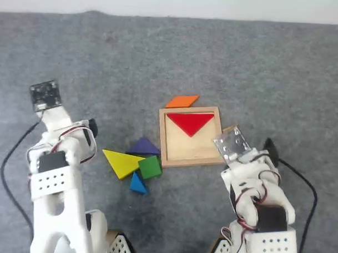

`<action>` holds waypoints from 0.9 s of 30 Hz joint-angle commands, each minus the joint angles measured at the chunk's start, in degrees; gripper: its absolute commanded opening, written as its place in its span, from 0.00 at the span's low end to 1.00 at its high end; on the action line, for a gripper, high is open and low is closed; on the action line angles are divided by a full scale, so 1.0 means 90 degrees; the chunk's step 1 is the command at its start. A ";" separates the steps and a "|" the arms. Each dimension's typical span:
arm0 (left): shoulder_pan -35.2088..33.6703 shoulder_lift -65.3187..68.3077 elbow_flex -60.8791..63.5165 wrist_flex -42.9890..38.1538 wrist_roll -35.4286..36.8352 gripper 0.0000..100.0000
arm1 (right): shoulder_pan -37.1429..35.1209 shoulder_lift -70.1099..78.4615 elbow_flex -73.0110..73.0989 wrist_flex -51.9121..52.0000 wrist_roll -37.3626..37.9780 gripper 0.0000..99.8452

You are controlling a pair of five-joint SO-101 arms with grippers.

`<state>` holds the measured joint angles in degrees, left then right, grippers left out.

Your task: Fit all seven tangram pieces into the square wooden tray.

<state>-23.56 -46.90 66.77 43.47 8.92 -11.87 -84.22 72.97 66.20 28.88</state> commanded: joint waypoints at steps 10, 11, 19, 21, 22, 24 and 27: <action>-0.1280 -0.0430 -0.0357 -0.0088 0.0088 0.27 | -0.3385 0.7516 -0.4435 -0.0708 -0.1143 0.36; -0.1377 -0.0176 -0.0503 -0.0049 0.0088 0.27 | -0.3531 0.8024 -0.4718 -0.0708 -0.1397 0.36; -0.1788 0.2286 -0.1910 -0.0147 0.0088 0.27 | -0.4107 0.9783 -0.5705 -0.1382 -0.1631 0.36; -0.1924 0.2872 -0.2408 0.0059 0.0088 0.27 | -0.4166 0.9812 -0.5734 -0.1519 -0.1534 0.36; -0.1993 0.3165 -0.2740 0.0274 0.0088 0.27 | -0.4234 0.9822 -0.5734 -0.1587 -0.1377 0.36; -0.2198 0.3722 -0.3424 0.0821 0.0078 0.27 | -0.4352 0.9832 -0.5734 -0.1665 -0.1241 0.36; -0.2501 0.4347 -0.4147 0.1319 -0.0098 0.29 | -0.4596 0.9832 -0.5744 -0.1861 -0.1182 0.36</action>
<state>-43.96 -11.47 36.88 51.47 9.19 -51.25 4.75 24.26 51.25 16.84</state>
